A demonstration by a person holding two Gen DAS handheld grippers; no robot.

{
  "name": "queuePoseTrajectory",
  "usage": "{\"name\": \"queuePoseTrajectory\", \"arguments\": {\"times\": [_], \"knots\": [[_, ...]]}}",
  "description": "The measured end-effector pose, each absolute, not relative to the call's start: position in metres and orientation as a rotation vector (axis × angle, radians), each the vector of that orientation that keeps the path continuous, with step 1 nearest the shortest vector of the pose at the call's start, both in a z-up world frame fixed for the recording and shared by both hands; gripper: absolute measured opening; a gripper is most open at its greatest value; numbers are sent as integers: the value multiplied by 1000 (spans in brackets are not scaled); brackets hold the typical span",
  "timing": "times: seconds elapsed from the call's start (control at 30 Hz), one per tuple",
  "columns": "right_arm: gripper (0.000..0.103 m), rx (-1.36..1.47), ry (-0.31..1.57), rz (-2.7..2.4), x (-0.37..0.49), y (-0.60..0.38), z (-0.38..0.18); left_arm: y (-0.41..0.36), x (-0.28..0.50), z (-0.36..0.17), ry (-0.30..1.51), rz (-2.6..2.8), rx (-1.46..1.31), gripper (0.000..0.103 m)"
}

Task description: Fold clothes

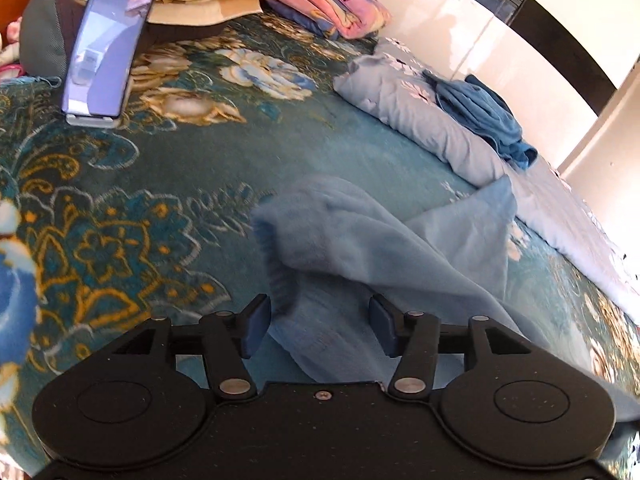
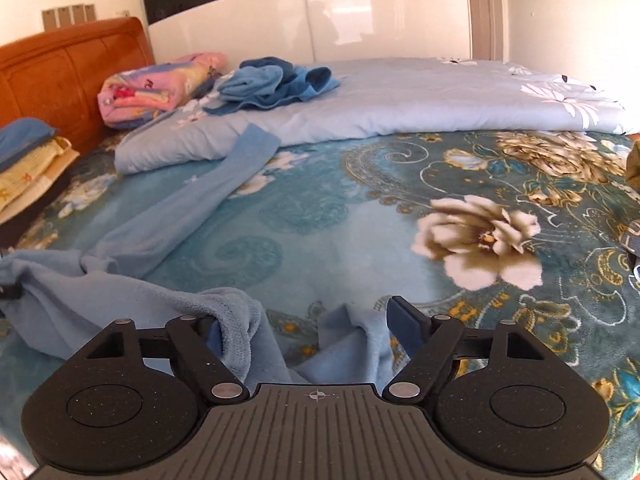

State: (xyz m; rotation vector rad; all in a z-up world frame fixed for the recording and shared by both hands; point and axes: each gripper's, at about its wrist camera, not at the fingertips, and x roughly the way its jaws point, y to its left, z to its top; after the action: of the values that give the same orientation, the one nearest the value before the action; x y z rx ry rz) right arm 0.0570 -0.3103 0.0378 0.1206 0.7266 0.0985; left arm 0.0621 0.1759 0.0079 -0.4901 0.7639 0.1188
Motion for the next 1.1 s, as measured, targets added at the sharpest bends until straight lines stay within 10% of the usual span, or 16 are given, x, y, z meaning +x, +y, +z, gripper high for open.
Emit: {"name": "queuePoseTrajectory", "arguments": {"times": [0.87, 1.1], "knots": [[75, 69, 806, 100, 8, -314, -10, 151, 47, 0, 838, 84, -448, 60], [24, 128, 819, 84, 19, -315, -17, 144, 51, -8, 846, 109, -453, 59]]}}
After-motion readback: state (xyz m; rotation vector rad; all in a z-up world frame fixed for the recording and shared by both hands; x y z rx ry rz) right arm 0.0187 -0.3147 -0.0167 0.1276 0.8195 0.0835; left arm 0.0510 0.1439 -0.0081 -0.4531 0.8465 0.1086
